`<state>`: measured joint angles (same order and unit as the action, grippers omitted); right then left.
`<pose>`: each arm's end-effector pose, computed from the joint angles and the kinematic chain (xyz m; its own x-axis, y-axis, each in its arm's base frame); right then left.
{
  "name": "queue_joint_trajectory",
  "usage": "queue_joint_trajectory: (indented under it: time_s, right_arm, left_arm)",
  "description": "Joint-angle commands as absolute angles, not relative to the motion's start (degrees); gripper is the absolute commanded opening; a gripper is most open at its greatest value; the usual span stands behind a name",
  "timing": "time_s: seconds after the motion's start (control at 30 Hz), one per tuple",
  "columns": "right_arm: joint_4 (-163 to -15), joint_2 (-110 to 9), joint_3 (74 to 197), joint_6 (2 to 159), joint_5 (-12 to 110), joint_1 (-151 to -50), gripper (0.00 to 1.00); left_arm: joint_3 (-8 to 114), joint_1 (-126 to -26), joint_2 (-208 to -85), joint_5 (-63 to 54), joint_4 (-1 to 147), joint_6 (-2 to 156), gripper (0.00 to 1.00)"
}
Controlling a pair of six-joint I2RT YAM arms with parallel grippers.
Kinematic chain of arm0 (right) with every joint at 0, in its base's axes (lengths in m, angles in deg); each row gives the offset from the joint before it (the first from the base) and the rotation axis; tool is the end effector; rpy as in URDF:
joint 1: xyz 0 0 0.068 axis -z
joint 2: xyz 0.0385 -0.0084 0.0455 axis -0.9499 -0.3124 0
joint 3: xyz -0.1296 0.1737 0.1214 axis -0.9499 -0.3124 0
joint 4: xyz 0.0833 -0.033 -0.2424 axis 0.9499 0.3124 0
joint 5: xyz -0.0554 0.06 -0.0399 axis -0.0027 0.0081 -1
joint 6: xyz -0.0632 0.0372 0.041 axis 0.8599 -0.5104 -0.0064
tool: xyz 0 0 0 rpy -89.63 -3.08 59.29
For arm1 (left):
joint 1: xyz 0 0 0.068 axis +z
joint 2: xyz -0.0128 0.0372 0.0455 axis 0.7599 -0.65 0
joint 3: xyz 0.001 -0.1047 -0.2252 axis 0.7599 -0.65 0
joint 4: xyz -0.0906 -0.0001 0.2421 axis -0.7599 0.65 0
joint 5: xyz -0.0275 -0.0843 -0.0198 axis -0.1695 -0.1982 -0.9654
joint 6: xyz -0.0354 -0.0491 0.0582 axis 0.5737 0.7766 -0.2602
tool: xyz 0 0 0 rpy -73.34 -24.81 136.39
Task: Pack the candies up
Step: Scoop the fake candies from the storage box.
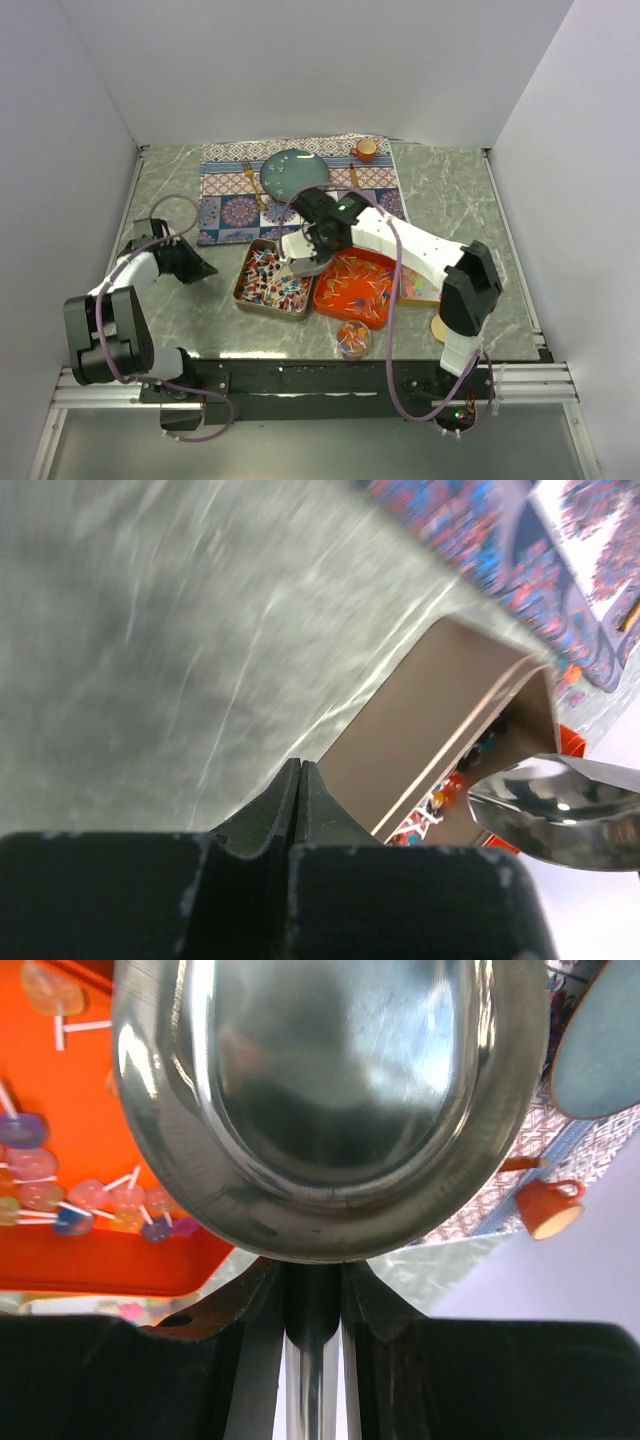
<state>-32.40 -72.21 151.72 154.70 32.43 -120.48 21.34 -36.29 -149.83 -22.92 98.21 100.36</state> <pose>0.2560 0.2745 0.2220 0.4166 -0.9090 -0.0104 -0.8383 -0.3797 -0.3912 0.2677 0.0285 0.1203 -0.7053 -0.6912 -0.1578 -0.4891 0.6355 -0.5974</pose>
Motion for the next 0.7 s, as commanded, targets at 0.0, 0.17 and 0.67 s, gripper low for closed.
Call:
queue_joint_trajectory:
  time_s: [0.0,0.17,0.67]
  right_arm:
    - [-29.1,-74.9,155.7,158.2,22.9,-124.2,0.0]
    - [-28.0,-79.9,158.6,158.4,18.1,-129.1,0.0]
    - [-18.2,-91.3,170.2,146.1,31.8,-132.7,0.0]
  left_arm:
    - [17.0,-36.1,-145.8,-23.0,94.7,107.9,0.01]
    - [11.7,-36.4,-143.7,-26.1,92.0,112.0,0.01]
    - [4.3,-38.7,-137.3,-27.6,88.0,116.9,0.01]
